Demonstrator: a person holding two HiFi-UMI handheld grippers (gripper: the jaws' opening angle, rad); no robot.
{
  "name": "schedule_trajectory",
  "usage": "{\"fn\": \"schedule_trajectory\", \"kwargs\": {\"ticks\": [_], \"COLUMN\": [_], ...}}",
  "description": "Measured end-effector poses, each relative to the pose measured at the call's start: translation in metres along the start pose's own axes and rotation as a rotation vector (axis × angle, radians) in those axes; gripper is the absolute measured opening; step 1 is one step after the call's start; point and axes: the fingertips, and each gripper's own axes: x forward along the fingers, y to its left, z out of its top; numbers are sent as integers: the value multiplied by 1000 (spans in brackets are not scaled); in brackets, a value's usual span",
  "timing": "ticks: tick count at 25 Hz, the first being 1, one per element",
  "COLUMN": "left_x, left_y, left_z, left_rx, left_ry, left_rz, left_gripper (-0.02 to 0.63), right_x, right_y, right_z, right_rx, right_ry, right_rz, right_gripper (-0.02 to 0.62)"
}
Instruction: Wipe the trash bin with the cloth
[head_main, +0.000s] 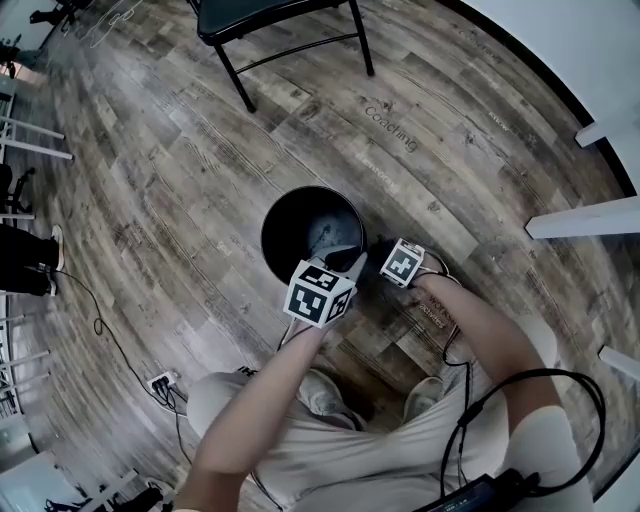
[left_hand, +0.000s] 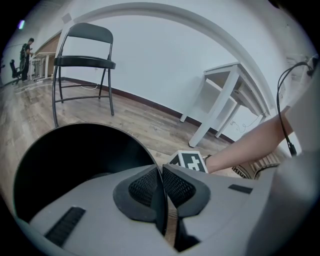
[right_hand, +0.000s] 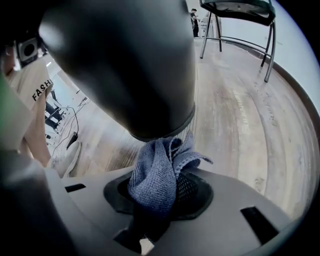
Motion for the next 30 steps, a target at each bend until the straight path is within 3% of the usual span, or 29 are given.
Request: {"fn": "schedule_trajectory", "kwargs": {"ticks": [6, 11, 16, 21, 27, 30], "left_x": [1, -10, -31, -46, -46, -44], "left_y": [3, 1, -1, -5, -2, -3], "left_z": [3, 15, 17, -10, -39, -45], "left_rx": [-16, -84, 65, 361, 408, 396], "left_ry": [-22, -93, -75, 68, 168, 173], "left_rz": [22, -4, 41, 116, 122, 107], "left_gripper": [31, 48, 83, 87, 86, 76], "right_x": [-52, -109, -144, -153, -157, -154], "right_y": [22, 35, 43, 59, 72, 73], "right_z": [29, 42, 62, 60, 69, 74], "right_rx": [-33, -26, -9, -8, 31, 38], "right_ry": [-87, -110, -147, -82, -83, -90], "right_rz": [15, -1, 20, 53, 89, 91], "right_gripper": [109, 109, 109, 109, 109, 109]}}
